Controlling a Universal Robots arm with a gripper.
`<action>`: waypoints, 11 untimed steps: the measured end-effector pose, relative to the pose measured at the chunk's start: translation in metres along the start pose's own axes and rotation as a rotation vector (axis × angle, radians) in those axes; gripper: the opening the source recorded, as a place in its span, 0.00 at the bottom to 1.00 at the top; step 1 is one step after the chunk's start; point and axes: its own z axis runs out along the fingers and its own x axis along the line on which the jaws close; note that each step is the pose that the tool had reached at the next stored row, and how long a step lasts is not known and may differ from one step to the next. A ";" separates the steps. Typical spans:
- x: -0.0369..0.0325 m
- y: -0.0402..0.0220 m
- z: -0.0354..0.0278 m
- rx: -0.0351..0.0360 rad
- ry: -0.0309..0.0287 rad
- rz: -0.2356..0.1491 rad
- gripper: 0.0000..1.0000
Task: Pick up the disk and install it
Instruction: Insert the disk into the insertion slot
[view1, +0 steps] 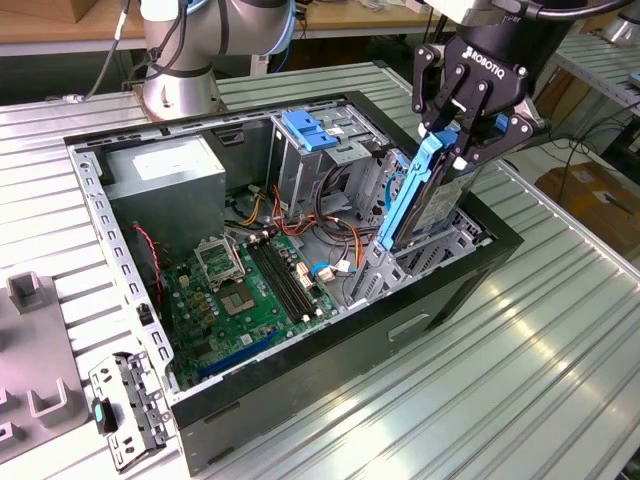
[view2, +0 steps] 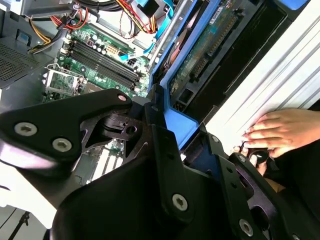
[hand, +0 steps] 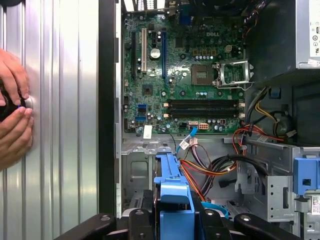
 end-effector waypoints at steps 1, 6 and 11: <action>0.0000 0.0000 -0.0001 -0.0001 0.0001 0.000 0.38; 0.0000 -0.0001 0.0070 0.0001 0.0000 0.000 0.45; -0.0001 -0.0004 0.0180 0.0001 0.0001 -0.004 0.36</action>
